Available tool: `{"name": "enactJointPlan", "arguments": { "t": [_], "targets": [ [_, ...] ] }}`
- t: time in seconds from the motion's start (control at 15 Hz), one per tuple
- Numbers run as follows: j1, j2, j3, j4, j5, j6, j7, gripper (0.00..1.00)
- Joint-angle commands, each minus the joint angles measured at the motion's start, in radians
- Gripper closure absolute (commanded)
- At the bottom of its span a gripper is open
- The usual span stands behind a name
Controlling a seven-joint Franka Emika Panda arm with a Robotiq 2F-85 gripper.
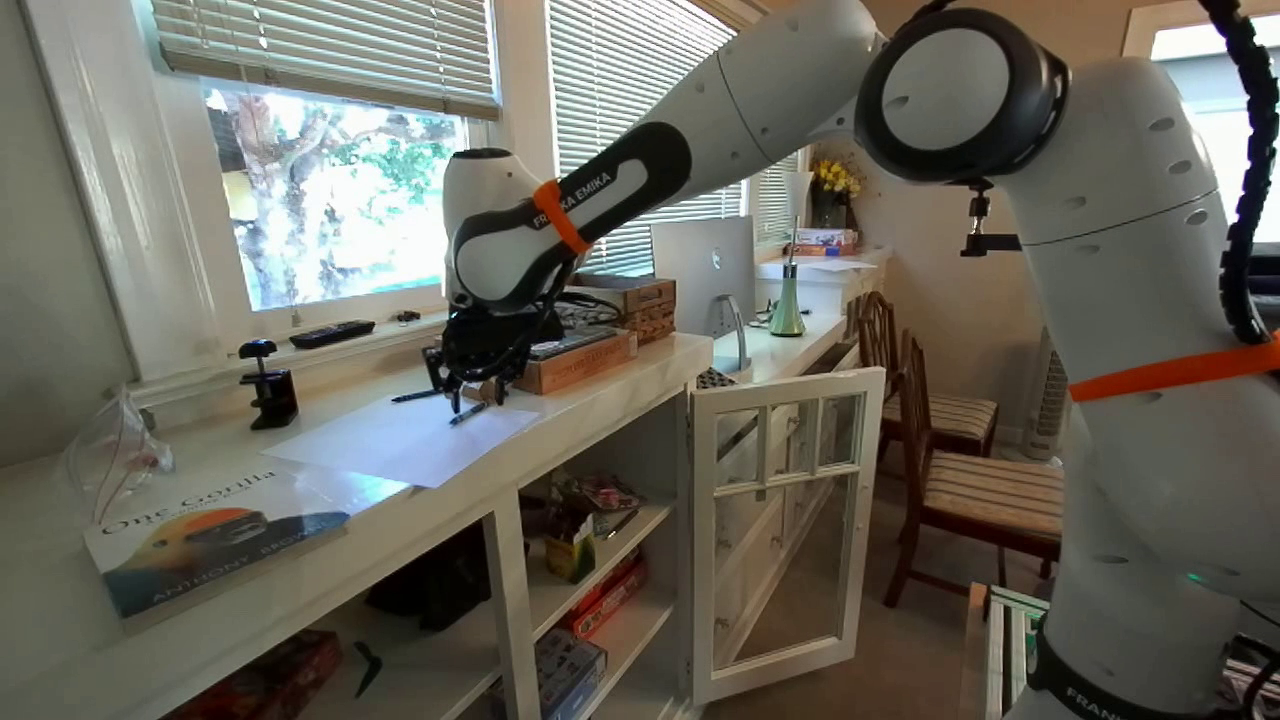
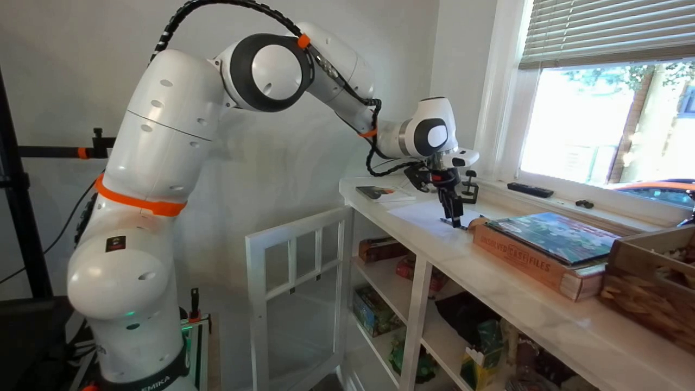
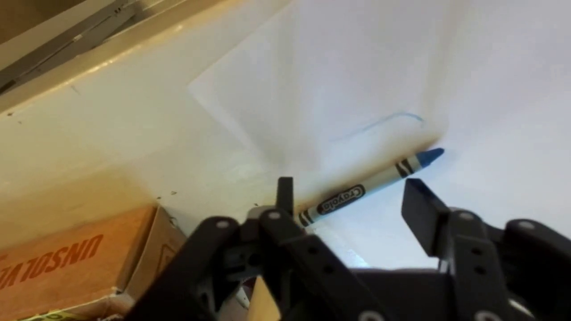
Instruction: Move the crayons to the left side of the paper
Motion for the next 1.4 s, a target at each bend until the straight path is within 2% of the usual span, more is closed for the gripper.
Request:
{"name": "enactJointPlan", "arguments": {
  "t": [0.0, 0.27, 0.6, 0.67, 0.8, 1.33],
  "targets": [
    [0.018, 0.025, -0.016, 0.025, 0.012, 0.004, 0.012, 0.67],
    [0.022, 0.027, -0.018, 0.033, 0.011, 0.003, 0.015, 0.98],
    [0.023, 0.034, -0.019, 0.044, 0.015, -0.003, 0.011, 1.00],
    [0.024, 0.030, -0.020, 0.043, 0.014, -0.002, 0.013, 0.74],
    [0.025, 0.023, -0.025, 0.042, 0.011, 0.001, 0.024, 0.67],
    [0.029, 0.037, -0.047, 0.054, 0.005, -0.012, 0.121, 0.05]
  ]
}}
